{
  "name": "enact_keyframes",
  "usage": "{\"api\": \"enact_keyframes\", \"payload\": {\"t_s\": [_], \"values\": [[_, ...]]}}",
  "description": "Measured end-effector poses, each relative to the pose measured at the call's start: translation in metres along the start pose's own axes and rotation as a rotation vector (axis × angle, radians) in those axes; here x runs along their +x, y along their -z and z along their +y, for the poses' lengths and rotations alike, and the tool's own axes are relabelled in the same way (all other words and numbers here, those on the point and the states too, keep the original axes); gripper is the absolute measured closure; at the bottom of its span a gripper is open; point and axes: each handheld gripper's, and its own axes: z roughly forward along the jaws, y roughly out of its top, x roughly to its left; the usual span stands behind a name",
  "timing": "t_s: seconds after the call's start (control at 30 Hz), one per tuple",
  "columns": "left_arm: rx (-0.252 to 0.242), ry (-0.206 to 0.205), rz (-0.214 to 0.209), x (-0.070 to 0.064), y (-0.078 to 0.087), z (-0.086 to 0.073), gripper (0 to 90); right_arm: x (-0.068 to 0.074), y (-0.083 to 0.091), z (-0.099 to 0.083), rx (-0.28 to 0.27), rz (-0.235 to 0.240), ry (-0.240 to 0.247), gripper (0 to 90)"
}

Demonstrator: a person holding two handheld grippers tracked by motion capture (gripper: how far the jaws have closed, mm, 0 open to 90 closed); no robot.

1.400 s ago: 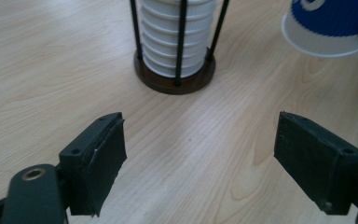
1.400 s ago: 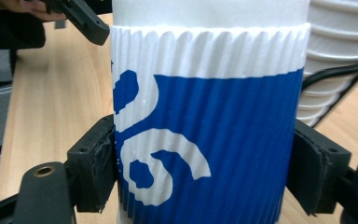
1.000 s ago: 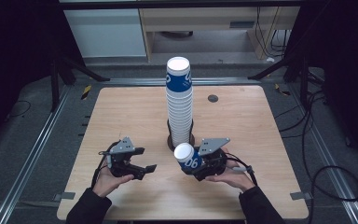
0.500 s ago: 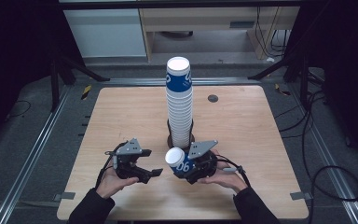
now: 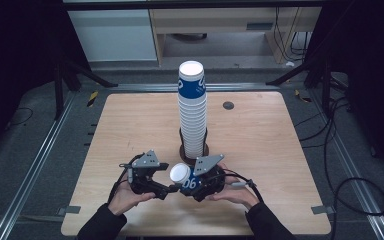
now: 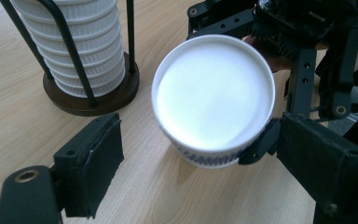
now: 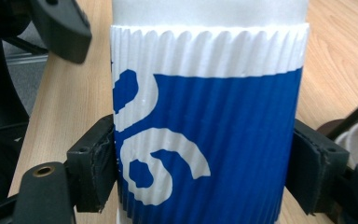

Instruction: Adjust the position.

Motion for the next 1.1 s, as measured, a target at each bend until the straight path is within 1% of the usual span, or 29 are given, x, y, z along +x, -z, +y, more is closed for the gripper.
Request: {"api": "enact_keyframes", "payload": {"t_s": [0.23,0.3,0.4,0.5,0.63,0.7,0.83,0.97,1.03,1.1], "values": [[0.022,-0.002,0.004,-0.003,-0.007,-0.001,16.0,0.006,-0.008,0.003,0.003,0.006,0.022,21.9],[0.029,-0.003,-0.002,-0.004,-0.009,-0.001,16.9,0.006,-0.010,0.004,0.001,0.009,0.024,22.0],[0.043,-0.013,0.003,-0.006,-0.010,-0.001,17.9,0.008,-0.013,0.004,0.004,0.010,0.032,22.0],[0.041,-0.005,0.001,-0.006,-0.011,-0.001,19.6,0.009,-0.013,0.005,0.003,0.012,0.031,21.9],[0.040,-0.006,0.003,-0.007,-0.012,-0.001,24.3,0.009,-0.014,0.006,-0.006,0.010,0.034,21.9],[0.040,-0.004,0.003,-0.006,-0.011,-0.001,24.8,0.009,-0.014,0.006,-0.003,0.006,0.035,22.0],[0.038,-0.011,0.009,-0.008,-0.011,-0.001,25.4,0.009,-0.014,0.006,-0.002,0.005,0.033,21.7],[0.040,-0.017,0.004,-0.009,-0.011,-0.001,25.9,0.010,-0.016,0.007,0.006,0.008,0.020,20.7],[0.041,-0.026,0.008,-0.009,-0.011,-0.001,26.1,0.010,-0.016,0.007,0.013,0.011,0.009,20.2],[0.035,-0.028,0.011,-0.010,-0.011,-0.001,26.2,0.010,-0.017,0.008,0.015,0.008,0.008,19.4]]}}
